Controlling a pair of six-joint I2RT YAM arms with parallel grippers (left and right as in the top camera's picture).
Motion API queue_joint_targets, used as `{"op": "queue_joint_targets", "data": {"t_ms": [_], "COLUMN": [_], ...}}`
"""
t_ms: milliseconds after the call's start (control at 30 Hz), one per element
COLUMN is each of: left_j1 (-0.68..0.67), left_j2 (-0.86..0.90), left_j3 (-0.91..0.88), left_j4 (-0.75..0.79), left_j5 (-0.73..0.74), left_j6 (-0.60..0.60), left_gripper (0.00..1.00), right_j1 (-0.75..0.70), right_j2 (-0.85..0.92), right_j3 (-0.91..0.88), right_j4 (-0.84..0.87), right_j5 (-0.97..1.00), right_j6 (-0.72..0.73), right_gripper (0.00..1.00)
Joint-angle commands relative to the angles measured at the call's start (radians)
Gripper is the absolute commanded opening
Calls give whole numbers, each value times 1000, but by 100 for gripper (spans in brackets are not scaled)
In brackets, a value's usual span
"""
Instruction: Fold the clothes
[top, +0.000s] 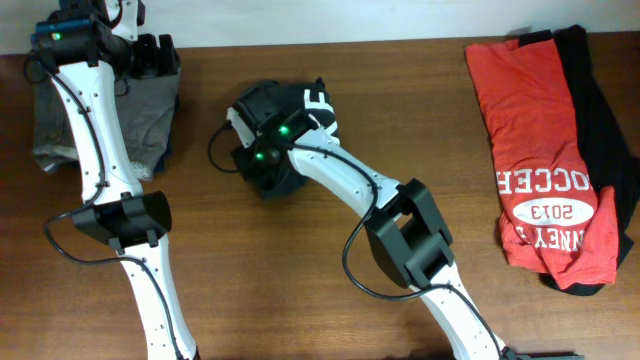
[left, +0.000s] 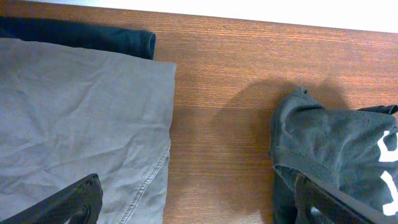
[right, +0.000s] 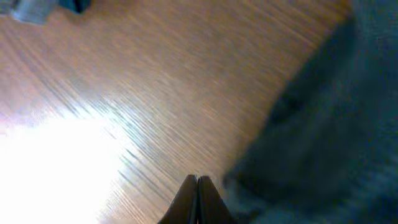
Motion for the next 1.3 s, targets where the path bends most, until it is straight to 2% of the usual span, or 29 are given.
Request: {"op": "queue_joint_targets", "data": {"t_ms": [0, 200, 500, 633, 800, 933, 1067, 1267], "left_j1": [1, 1, 0, -9, -40, -72, -111, -163], "left_j2": [-38, -38, -38, -38, -38, -38, -38, -38], "left_j3": [-1, -1, -3, -14, -87, -187, -327, -528], "left_j4": [-6, -10, -37, -82, -151, -154, -128, -31], "left_j5": [-16, -16, -14, -9, 93, 147, 269, 419], "left_j6": [20, 20, 20, 26, 136, 184, 269, 356], "left_gripper": [98, 98, 99, 99, 99, 99, 99, 99], "right_j1": [10, -34, -156, -221, -309, -370, -428, -496], "right_j2": [3, -20, -85, -88, -88, -87, -87, -87], "right_j3": [-4, 44, 203, 266, 286, 285, 285, 285], "right_j4": [15, -35, -294, -389, -446, -480, -499, -529], "right_j5": [8, -35, -36, -36, -37, -36, -37, -37], "right_j6": [-6, -5, -6, -7, -7, -18, -18, -22], "right_gripper": [4, 5, 54, 67, 80, 82, 85, 86]}}
